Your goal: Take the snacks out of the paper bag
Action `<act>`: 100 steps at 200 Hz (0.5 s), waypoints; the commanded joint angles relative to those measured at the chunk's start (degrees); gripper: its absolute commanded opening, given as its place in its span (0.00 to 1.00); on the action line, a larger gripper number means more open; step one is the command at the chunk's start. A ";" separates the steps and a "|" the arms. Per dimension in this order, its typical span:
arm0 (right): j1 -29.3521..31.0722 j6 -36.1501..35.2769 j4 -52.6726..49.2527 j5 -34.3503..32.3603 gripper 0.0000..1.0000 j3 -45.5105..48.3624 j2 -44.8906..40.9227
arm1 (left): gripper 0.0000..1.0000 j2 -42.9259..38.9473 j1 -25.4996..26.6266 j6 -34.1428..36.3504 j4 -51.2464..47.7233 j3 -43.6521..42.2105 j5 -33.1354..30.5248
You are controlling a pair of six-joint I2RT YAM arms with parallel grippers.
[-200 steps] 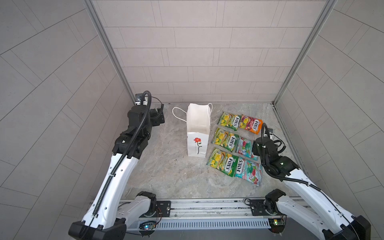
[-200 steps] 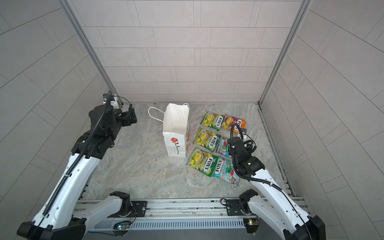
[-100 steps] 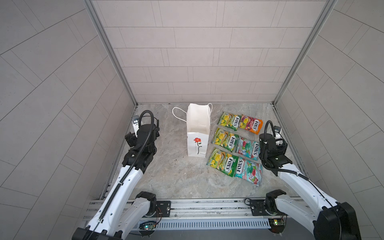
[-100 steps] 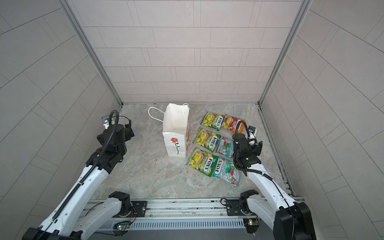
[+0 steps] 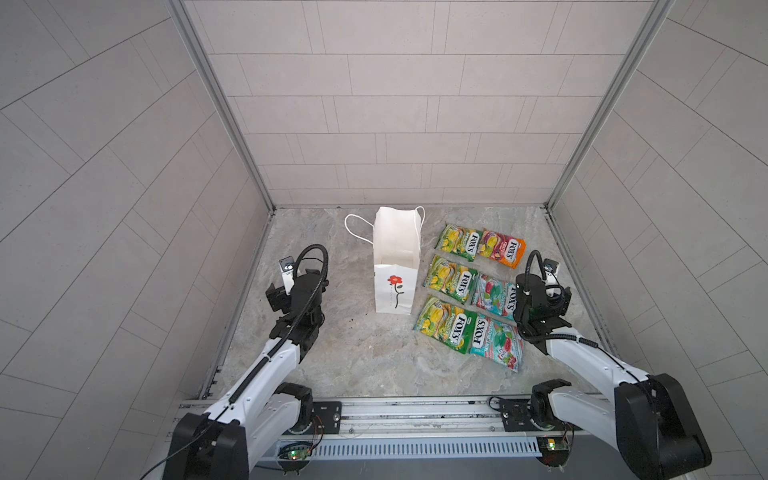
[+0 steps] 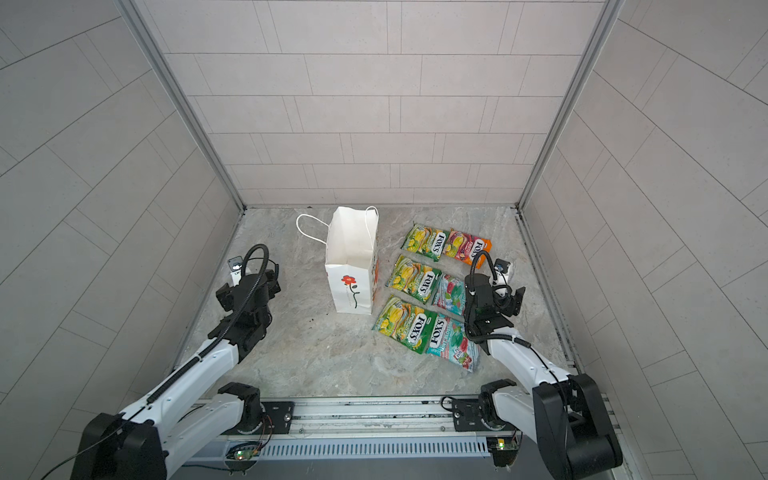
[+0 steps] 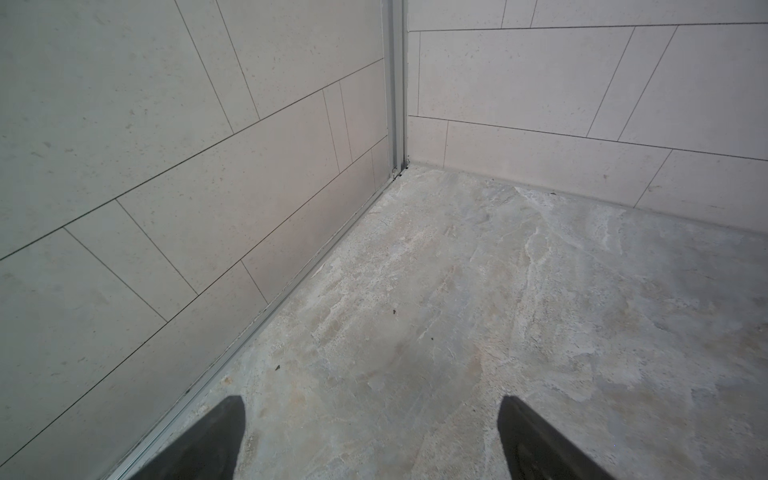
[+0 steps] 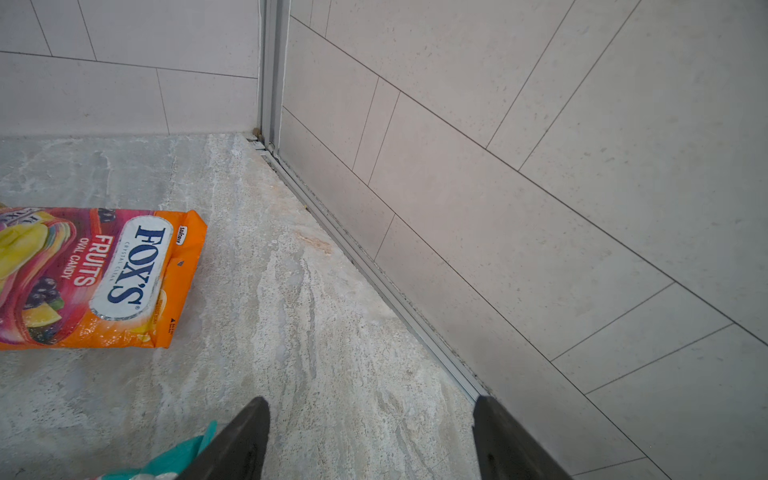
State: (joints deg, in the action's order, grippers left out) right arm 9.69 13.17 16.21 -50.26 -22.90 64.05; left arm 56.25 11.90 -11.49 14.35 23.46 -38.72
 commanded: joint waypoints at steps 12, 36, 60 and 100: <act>-0.20 -2.13 6.98 0.63 0.78 0.89 3.12 | 1.00 4.50 -1.21 4.60 15.06 -3.17 0.88; -0.25 -2.30 10.56 1.99 0.79 1.67 4.99 | 1.00 8.88 -2.53 5.64 18.27 -3.92 4.90; -0.23 -4.41 17.45 5.69 0.79 3.50 6.72 | 1.00 12.06 -4.32 6.24 22.17 -5.05 10.41; -0.27 -7.24 25.77 13.67 0.80 5.11 9.49 | 1.00 16.94 -8.26 6.13 31.08 -6.41 20.24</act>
State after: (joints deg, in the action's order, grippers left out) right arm 9.67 9.08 33.89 -42.22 -18.74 72.36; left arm 71.16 5.56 -6.04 36.18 18.06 -26.24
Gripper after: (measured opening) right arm 0.800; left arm 0.998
